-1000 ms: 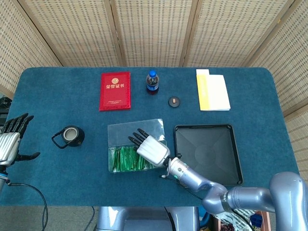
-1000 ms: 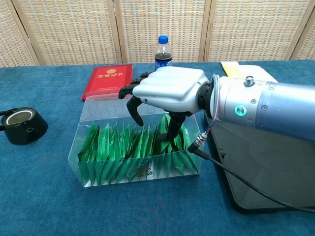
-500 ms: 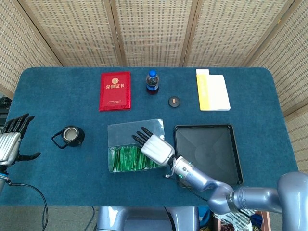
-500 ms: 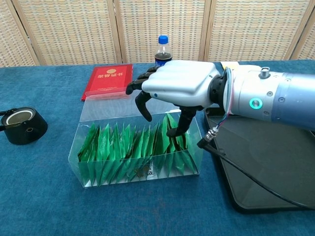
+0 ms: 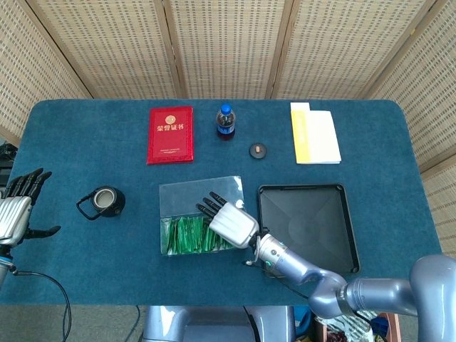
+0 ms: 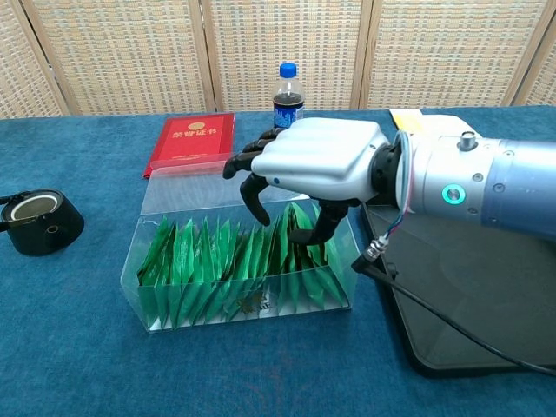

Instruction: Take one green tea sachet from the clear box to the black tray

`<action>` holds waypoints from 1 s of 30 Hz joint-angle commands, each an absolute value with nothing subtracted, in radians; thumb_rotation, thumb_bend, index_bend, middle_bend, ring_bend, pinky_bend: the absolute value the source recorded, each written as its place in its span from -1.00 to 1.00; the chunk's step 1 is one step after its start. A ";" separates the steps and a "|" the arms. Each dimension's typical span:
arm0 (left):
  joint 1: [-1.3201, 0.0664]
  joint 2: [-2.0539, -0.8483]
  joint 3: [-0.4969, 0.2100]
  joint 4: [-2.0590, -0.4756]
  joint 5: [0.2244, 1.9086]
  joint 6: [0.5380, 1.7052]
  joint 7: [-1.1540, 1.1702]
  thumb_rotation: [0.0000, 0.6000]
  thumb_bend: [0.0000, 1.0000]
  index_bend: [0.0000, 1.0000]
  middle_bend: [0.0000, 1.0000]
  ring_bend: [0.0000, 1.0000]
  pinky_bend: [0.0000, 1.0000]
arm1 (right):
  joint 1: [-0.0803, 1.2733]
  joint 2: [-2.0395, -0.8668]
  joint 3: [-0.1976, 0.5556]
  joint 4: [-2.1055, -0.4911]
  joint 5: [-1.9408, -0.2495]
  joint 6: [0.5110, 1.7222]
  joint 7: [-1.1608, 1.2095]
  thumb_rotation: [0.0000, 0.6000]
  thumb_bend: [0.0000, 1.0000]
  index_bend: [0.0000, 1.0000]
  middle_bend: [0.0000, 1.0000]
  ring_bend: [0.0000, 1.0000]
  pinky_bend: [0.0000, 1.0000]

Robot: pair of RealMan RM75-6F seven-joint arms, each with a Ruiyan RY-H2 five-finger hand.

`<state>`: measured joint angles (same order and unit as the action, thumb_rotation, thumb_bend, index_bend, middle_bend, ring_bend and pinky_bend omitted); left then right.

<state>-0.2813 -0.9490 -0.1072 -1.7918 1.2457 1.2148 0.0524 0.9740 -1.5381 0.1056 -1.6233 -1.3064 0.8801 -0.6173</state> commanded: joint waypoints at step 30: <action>-0.282 -0.942 -0.108 -1.792 1.245 1.209 0.038 1.00 -0.80 -1.00 -1.00 -1.00 -1.00 | 0.989 -1.590 0.109 -1.577 -1.278 0.864 -0.645 1.00 -0.16 -0.03 -0.63 -0.76 -0.70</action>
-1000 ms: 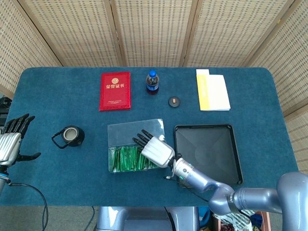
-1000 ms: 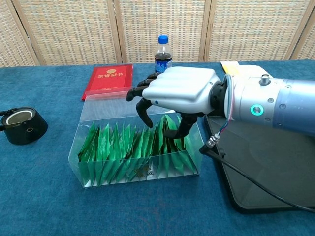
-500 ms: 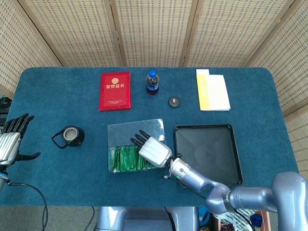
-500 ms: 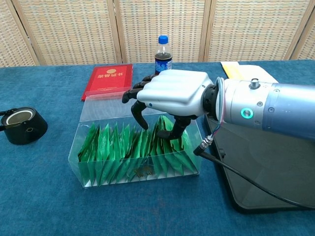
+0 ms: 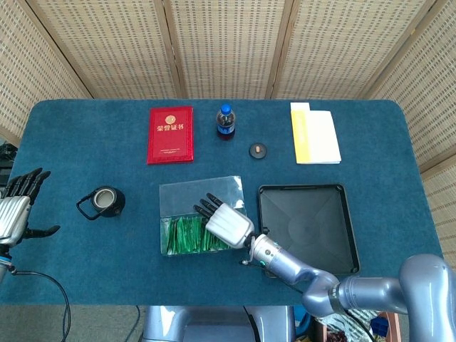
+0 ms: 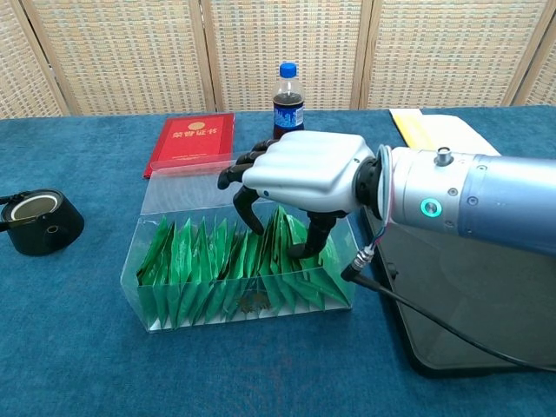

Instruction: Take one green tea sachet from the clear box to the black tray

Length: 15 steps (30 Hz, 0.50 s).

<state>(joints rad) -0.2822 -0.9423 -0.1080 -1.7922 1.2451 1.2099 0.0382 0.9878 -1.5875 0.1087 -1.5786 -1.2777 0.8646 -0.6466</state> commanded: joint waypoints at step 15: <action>-0.284 -0.942 -0.108 -1.792 1.244 1.206 0.038 1.00 -0.80 -1.00 -1.00 -1.00 -1.00 | 0.993 -1.603 0.125 -1.573 -1.302 0.882 -0.625 1.00 -0.14 0.00 -0.61 -0.76 -0.68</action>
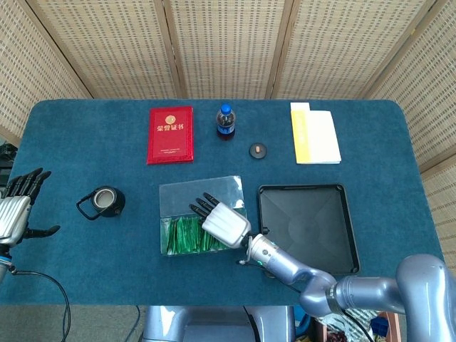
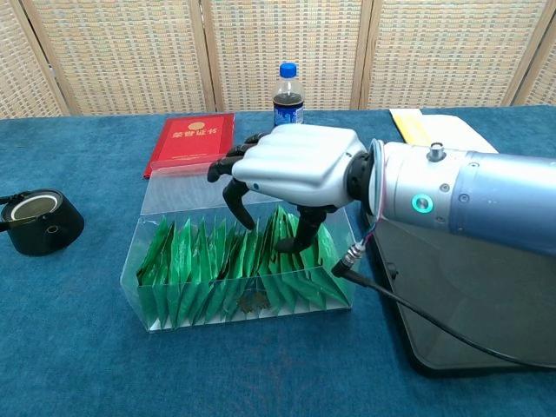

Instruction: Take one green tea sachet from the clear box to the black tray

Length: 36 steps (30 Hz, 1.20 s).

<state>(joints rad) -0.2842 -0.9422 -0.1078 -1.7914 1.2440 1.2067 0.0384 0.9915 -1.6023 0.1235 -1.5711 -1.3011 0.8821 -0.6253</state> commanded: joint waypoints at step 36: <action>-0.285 -0.936 -0.108 -1.790 1.246 1.201 0.025 1.00 -0.80 -1.00 -1.00 -1.00 -1.00 | 1.021 -1.651 0.134 -1.546 -1.273 0.870 -0.680 1.00 -0.01 0.07 -0.60 -0.76 -0.68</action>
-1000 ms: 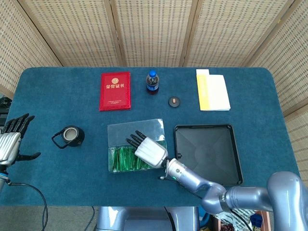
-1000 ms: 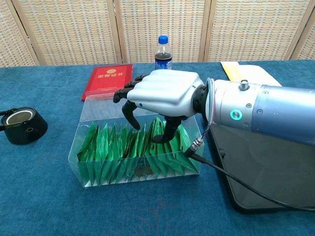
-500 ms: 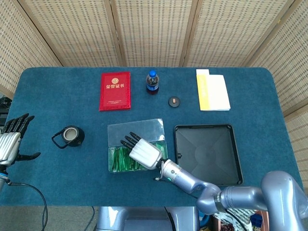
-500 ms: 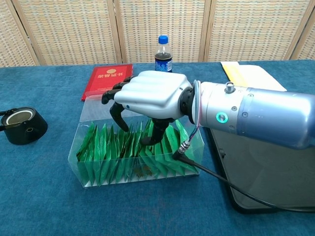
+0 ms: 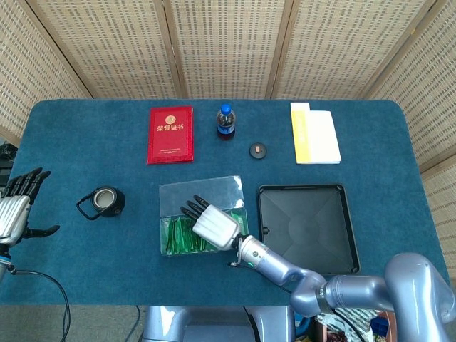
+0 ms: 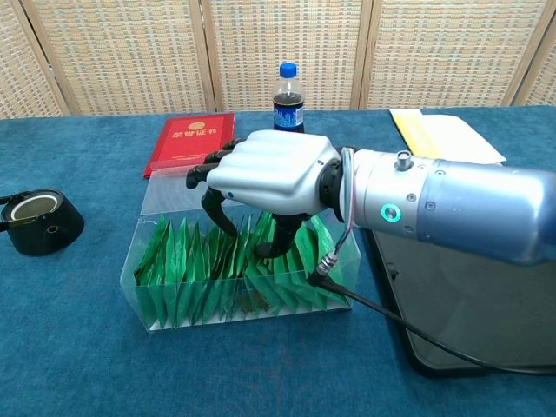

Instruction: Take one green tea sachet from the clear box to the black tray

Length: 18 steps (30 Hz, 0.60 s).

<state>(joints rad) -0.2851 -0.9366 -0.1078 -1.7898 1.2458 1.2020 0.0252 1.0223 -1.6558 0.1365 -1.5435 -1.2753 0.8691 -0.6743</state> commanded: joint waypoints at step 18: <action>-0.288 -0.936 -0.107 -1.791 1.244 1.197 0.025 1.00 -0.80 -1.00 -1.00 -1.00 -1.00 | 1.013 -1.652 0.121 -1.535 -1.280 0.872 -0.657 1.00 0.10 0.23 -0.57 -0.76 -0.64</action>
<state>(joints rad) -0.2875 -0.9356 -0.1071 -1.7912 1.2443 1.1966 0.0248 1.0132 -1.6520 0.1210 -1.5348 -1.2804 0.8722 -0.6576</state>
